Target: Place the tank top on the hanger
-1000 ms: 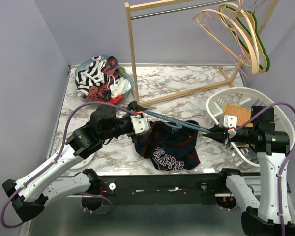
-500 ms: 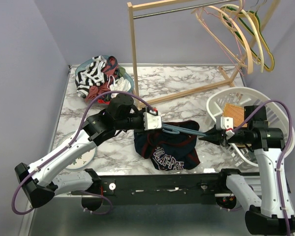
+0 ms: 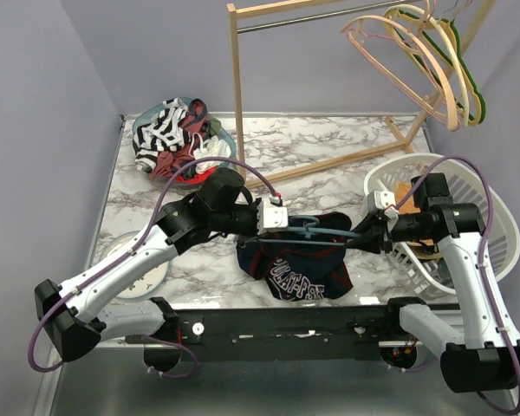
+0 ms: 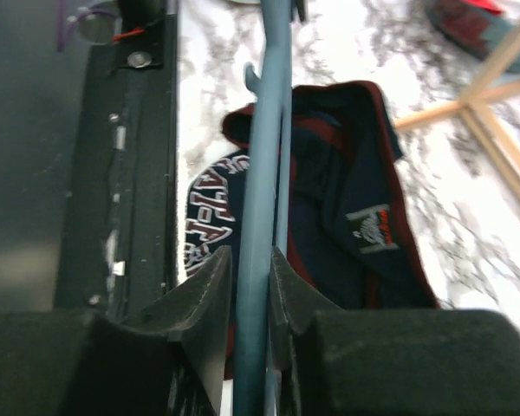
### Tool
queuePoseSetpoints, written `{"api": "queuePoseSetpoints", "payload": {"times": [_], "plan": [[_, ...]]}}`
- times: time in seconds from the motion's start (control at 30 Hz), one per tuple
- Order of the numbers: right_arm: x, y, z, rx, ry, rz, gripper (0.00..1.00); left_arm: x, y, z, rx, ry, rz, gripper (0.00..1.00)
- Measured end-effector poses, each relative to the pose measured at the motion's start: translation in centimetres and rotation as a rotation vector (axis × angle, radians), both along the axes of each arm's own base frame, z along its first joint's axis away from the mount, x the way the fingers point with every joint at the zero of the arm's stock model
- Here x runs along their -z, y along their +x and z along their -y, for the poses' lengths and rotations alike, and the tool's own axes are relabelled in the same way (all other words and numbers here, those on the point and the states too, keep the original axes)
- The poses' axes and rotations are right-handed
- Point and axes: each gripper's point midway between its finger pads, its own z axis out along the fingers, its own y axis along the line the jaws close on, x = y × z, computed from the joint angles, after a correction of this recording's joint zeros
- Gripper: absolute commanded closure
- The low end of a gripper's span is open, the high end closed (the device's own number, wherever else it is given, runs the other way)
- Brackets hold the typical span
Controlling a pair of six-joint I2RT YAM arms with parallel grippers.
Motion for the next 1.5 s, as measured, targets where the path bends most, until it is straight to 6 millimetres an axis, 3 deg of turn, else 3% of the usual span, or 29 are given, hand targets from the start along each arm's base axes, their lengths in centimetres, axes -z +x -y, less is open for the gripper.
{"api": "queuePoseSetpoints", "payload": {"times": [0.1, 0.2, 0.4, 0.6, 0.7, 0.73, 0.77, 0.9, 0.93, 0.97, 1.03, 1.07, 1.17, 1.27, 1.37, 1.5], "plan": [[0.4, -1.1, -0.9, -0.048, -0.021, -0.074, 0.47, 0.6, -0.6, 1.2, 0.008, -0.015, -0.086, 1.00], [0.7, -1.9, -2.1, -0.106, -0.091, -0.113, 0.47, 1.6, -1.1, 1.9, -0.001, -0.009, -0.187, 1.00], [0.1, -1.3, -3.7, -0.151, -0.178, -0.116, 0.48, 1.8, -1.4, 2.8, -0.006, -0.021, -0.261, 1.00], [0.8, -1.0, -4.1, -0.129, -0.242, -0.146, 0.51, 2.0, -1.6, 2.6, -0.029, -0.009, -0.300, 1.00], [1.2, -1.0, -4.3, -0.122, -0.263, -0.163, 0.73, 2.3, -1.7, 2.4, -0.033, 0.001, -0.314, 1.00], [1.3, -0.8, -4.3, -0.116, -0.270, -0.166, 0.89, 2.3, -1.8, 2.4, -0.033, 0.004, -0.319, 1.00], [1.4, -0.6, -4.3, -0.107, -0.279, -0.172, 0.98, 2.3, -1.8, 2.4, -0.034, 0.004, -0.319, 1.00], [1.7, 0.3, -4.3, -0.064, -0.297, -0.191, 1.00, 2.4, -2.0, 2.3, -0.038, 0.012, -0.329, 0.99], [1.7, 0.4, -4.3, -0.057, -0.298, -0.191, 0.99, 2.5, -1.9, 2.2, -0.043, 0.013, -0.329, 0.94], [1.6, 0.4, -4.3, -0.049, -0.298, -0.192, 1.00, 2.4, -1.9, 2.3, -0.047, 0.010, -0.329, 0.73], [1.2, 0.5, -4.2, -0.026, -0.294, -0.178, 0.99, 2.1, -1.6, 2.3, -0.064, -0.002, -0.318, 0.50], [0.9, 0.6, -4.2, -0.014, -0.288, -0.165, 1.00, 1.7, -1.3, 2.4, -0.073, -0.015, -0.303, 0.32], [-0.4, 0.4, -3.3, 0.033, -0.250, -0.138, 1.00, 0.1, 0.2, 2.3, -0.169, -0.076, -0.257, 0.10], [-2.0, 0.1, -1.7, 0.106, -0.206, -0.088, 0.99, -1.4, 1.6, 1.0, -0.284, -0.157, -0.203, 0.01], [-3.3, -0.5, -0.2, 0.175, -0.171, -0.042, 0.99, -2.7, 2.7, -1.0, -0.415, -0.247, -0.164, 0.01], [-4.1, -0.7, 1.2, 0.262, -0.154, -0.005, 0.99, -2.6, 4.4, -3.3, -0.583, -0.311, -0.196, 0.01]]}}
